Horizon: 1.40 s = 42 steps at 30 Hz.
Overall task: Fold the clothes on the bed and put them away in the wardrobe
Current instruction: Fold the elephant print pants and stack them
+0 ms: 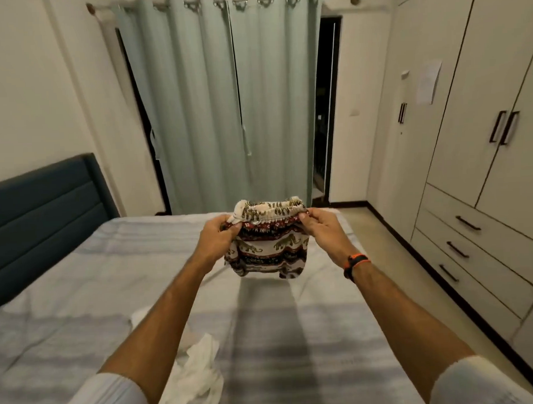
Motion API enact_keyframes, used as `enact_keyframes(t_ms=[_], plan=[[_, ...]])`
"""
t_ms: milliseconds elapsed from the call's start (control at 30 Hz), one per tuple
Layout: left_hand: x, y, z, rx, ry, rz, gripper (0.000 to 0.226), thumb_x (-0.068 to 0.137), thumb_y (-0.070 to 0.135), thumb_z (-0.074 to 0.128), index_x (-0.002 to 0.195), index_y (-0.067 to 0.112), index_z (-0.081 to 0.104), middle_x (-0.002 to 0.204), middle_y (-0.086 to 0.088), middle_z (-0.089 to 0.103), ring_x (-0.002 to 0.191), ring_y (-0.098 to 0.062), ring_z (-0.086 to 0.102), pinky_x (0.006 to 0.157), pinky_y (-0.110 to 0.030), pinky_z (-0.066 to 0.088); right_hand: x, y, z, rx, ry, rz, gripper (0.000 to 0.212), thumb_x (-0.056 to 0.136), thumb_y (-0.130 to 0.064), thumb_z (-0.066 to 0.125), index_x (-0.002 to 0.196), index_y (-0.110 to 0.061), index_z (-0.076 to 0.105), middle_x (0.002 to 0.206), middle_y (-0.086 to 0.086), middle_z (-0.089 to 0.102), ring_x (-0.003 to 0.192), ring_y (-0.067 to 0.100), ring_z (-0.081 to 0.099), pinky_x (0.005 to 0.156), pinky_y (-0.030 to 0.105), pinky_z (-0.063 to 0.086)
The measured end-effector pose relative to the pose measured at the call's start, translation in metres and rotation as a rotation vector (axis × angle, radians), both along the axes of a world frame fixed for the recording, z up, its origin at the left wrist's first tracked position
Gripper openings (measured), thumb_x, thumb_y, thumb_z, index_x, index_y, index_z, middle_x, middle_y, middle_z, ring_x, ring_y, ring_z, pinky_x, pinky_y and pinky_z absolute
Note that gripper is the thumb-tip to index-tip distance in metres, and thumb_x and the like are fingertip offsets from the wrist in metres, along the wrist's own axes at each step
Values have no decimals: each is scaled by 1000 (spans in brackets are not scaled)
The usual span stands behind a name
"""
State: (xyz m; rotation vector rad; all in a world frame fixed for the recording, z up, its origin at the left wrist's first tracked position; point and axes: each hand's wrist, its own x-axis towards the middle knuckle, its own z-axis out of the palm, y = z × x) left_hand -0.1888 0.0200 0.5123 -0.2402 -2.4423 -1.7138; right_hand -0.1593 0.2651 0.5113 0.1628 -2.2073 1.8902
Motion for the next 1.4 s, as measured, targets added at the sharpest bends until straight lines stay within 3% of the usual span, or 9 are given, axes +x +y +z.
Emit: enact_keyframes(t_ms=[133,200,267,367,500,700,833,1233,1400], plan=[[69,-10,-105,-125,-211,-38,6,91,18,63,86,16,67,83,-10,73,83,-32,69,82,-48,54,78,6,-101,57,-204,27,20,101,-16,53,91,-8,68,86,9,71,83,15,69,78,27,56],[111,-12,-160,-179,-323,-70,7,86,22,64,86,17,68,84,-10,75,87,-32,71,87,-51,55,117,8,-155,114,-305,26,39,97,-33,58,87,5,63,76,20,62,74,17,61,71,30,52],[157,-12,-204,-201,-404,-83,5,85,22,65,83,18,68,83,-8,75,87,-30,71,89,-48,54,154,10,-204,158,-384,16,54,92,-41,60,91,13,59,78,19,60,75,28,58,72,40,50],[217,-9,-247,-267,-502,-96,16,91,15,64,75,21,64,80,-6,73,82,-27,68,81,-36,52,206,11,-264,176,-505,33,31,98,-24,58,96,6,67,95,22,72,93,39,68,86,55,54],[290,-4,-280,-355,-558,-88,18,92,15,65,76,21,60,97,-13,72,89,-28,64,74,-31,45,278,10,-313,224,-593,38,32,97,-28,58,96,3,66,98,27,69,89,37,67,79,53,52],[363,-12,-305,-533,-545,-159,12,93,21,64,98,11,69,107,-11,71,102,-31,64,75,-30,42,354,0,-342,261,-698,41,27,97,-30,58,97,-5,68,100,22,71,97,42,66,74,42,50],[398,-22,-319,-591,-549,-196,22,94,21,62,111,9,69,112,-10,70,103,-28,63,77,-27,40,396,-11,-350,285,-738,42,28,96,-30,58,100,-4,67,104,22,70,100,40,66,88,57,51],[470,-41,-354,-646,-645,-280,24,94,26,62,110,10,68,108,-8,69,86,-19,56,70,-25,38,489,-34,-352,247,-847,23,23,99,-20,55,109,-4,69,109,18,71,103,39,66,88,51,53],[496,-37,-360,-662,-752,-324,11,93,25,63,92,15,65,88,-3,63,82,-18,56,69,-23,38,517,-27,-358,203,-936,87,15,101,-17,53,106,-12,65,116,10,69,102,23,68,90,40,53]])
